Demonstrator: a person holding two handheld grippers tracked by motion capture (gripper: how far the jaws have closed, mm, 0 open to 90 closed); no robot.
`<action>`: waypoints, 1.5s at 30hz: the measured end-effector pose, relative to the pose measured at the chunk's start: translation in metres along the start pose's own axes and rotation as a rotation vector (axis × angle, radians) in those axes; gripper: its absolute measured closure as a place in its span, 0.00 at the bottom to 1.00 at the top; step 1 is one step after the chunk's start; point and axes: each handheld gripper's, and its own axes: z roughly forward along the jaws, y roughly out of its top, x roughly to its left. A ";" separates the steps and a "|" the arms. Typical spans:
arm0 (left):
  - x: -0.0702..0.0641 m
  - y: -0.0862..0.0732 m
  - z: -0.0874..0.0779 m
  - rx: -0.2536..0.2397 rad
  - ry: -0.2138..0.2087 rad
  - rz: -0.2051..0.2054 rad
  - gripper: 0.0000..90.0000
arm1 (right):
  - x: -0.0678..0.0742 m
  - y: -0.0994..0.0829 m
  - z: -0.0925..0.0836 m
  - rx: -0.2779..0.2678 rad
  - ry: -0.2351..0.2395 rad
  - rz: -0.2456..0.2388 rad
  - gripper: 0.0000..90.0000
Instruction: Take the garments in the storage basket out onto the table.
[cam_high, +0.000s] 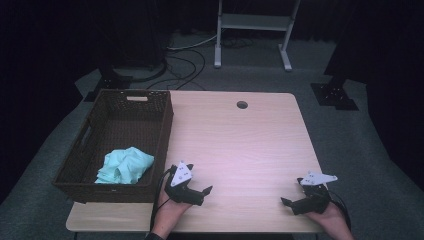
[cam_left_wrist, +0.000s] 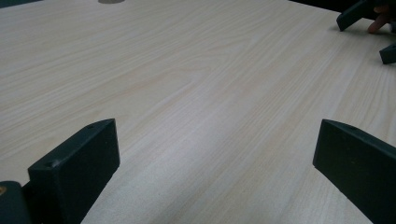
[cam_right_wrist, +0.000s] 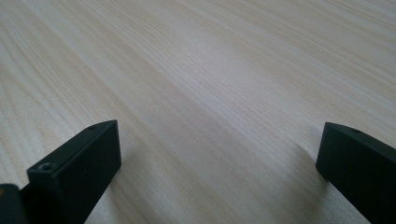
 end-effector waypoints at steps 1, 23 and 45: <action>0.000 0.000 0.000 -0.007 0.000 -0.003 0.00 | 0.000 0.000 0.000 0.000 0.000 0.000 0.00; 0.000 -0.001 -0.004 -0.125 0.032 -0.003 0.00 | 0.000 0.000 0.000 -0.001 0.001 -0.001 0.00; 0.003 0.003 -0.017 -0.268 0.035 -0.014 0.00 | 0.000 0.000 0.000 -0.001 0.001 -0.001 0.00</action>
